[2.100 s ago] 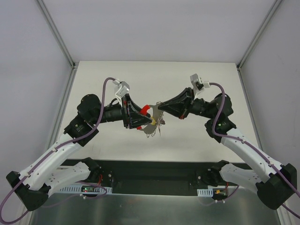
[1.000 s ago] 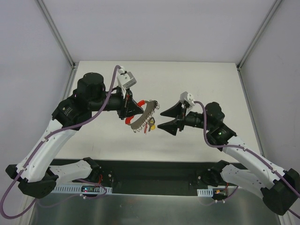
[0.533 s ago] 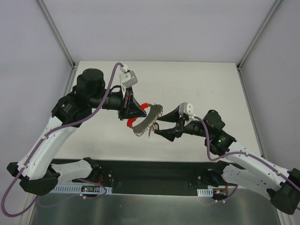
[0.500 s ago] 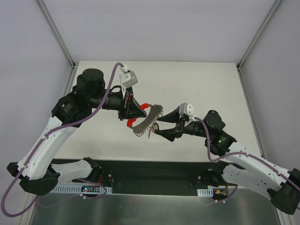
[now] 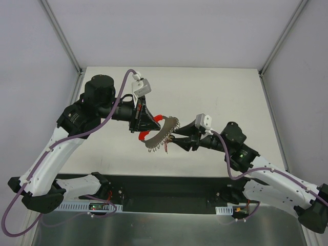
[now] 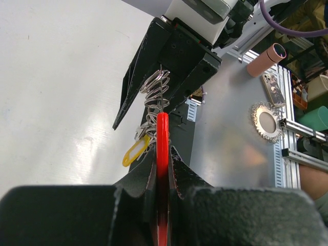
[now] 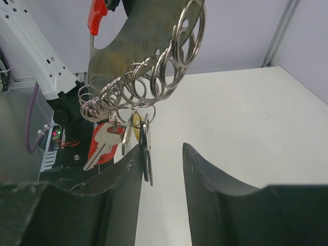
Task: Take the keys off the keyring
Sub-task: Pick up the key from the keyring.
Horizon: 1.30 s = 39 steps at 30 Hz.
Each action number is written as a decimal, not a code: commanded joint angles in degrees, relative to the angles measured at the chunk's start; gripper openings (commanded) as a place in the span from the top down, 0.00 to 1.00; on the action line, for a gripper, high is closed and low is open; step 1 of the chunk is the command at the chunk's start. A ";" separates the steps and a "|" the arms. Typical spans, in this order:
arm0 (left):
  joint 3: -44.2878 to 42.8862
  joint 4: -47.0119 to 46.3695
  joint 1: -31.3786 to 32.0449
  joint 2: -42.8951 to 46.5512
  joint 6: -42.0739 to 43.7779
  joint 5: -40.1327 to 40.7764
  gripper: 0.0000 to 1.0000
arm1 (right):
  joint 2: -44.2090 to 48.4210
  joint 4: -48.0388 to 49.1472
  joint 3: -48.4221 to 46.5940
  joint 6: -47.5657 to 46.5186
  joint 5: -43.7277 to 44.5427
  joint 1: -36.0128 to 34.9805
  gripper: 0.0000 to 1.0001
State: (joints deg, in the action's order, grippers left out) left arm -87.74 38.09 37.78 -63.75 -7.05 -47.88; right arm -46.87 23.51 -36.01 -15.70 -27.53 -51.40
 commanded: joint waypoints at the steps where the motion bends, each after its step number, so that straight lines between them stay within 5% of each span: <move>1: -1.99 -1.61 -0.34 0.38 -1.21 -2.39 1.00 | 1.26 -0.12 -3.19 -2.93 2.65 -0.90 0.61; 39: -0.85 -1.17 -0.34 -0.33 -0.42 -2.13 1.00 | -2.17 -2.50 -7.06 -1.70 4.85 -5.20 0.65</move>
State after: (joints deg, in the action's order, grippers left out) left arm -87.72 38.50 37.78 -64.77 -7.07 -49.01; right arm -48.01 18.65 -40.29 -19.07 -22.28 -56.16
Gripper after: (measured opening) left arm 0.044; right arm 0.347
